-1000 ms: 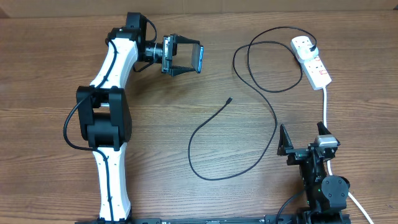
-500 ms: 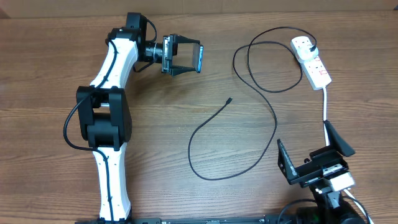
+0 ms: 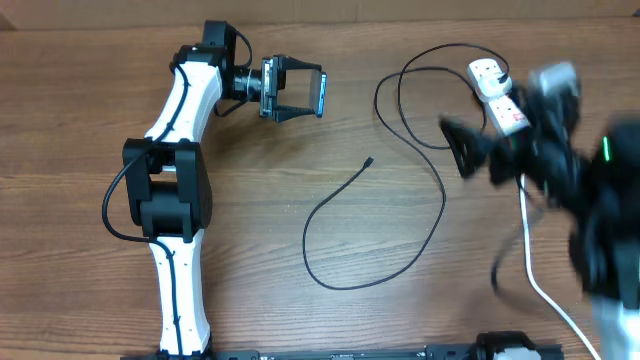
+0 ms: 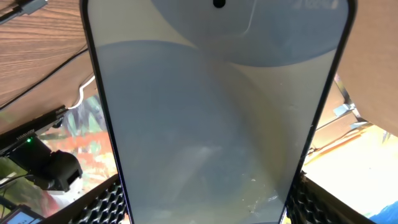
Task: Plug charger to phone and switch on socket
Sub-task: 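Move the right gripper toward the phone held by the left gripper, then grasp the phone's lower end with the right gripper, then open the left gripper and pull it away from the phone, then carry the phone with the right gripper toward the power strip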
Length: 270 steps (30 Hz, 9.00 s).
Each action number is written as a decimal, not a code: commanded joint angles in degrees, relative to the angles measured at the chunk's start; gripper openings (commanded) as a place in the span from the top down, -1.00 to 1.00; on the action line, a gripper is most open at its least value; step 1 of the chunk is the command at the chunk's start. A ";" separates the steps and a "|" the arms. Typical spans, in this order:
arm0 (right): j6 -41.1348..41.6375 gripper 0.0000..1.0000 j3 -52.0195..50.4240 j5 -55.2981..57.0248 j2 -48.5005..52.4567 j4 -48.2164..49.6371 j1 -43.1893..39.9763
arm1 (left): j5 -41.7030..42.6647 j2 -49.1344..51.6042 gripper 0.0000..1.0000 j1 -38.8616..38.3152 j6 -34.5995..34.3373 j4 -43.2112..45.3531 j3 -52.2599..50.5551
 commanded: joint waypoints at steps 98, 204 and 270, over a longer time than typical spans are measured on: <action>38.82 0.23 14.34 36.74 48.24 5.97 30.01 | -10.12 0.09 -0.42 -4.28 0.04 0.00 1.68; 38.18 0.93 16.02 37.77 44.98 4.15 21.77 | -28.09 -10.91 -0.80 -2.49 25.03 7.28 4.46; 108.50 0.92 15.96 -17.07 42.18 25.75 13.11 | -54.80 -22.73 -0.51 -5.88 -8.96 4.52 4.33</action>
